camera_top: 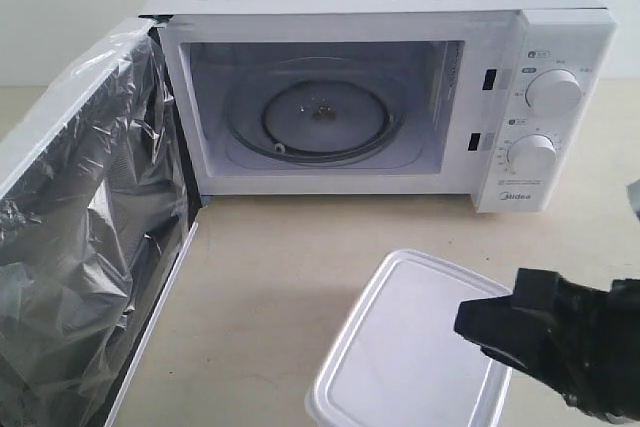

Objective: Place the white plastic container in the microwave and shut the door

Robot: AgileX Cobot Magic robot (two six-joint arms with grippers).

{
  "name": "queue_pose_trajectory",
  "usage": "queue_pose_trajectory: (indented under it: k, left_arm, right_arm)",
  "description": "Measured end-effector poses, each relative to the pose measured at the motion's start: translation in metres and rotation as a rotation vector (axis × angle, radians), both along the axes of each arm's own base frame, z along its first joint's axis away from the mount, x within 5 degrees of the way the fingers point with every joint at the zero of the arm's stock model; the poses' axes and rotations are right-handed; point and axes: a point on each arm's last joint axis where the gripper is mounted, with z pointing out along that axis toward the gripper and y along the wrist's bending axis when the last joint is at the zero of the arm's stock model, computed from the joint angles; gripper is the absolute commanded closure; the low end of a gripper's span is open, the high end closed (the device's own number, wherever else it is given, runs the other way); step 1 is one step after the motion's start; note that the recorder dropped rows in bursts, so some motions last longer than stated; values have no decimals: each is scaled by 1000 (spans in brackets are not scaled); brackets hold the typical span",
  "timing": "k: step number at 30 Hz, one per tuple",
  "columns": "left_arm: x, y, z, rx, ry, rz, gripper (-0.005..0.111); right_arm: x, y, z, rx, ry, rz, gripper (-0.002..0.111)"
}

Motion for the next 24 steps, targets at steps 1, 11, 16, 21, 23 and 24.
queue_pose_trajectory:
  k: [1,11,16,21,23,24]
  left_arm:
    - [0,0,0,0,0,0,102]
    - [0,0,0,0,0,0,102]
    - [0,0,0,0,0,0,102]
    - [0,0,0,0,0,0,102]
    - [0,0,0,0,0,0,102]
    - [0,0,0,0,0,0,102]
  right_arm:
    - [-6,-6,-5,7,15,-43,73]
    - [-25,-26,-43,-74,122,-157,73]
    - [-24,-27,-43,-55,139,-192,73]
    - [-24,-27,-43,-45,146,-203,73]
    - [-24,-27,-43,-45,148,-210,73]
    - [-24,-27,-43,-42,151,-213,73]
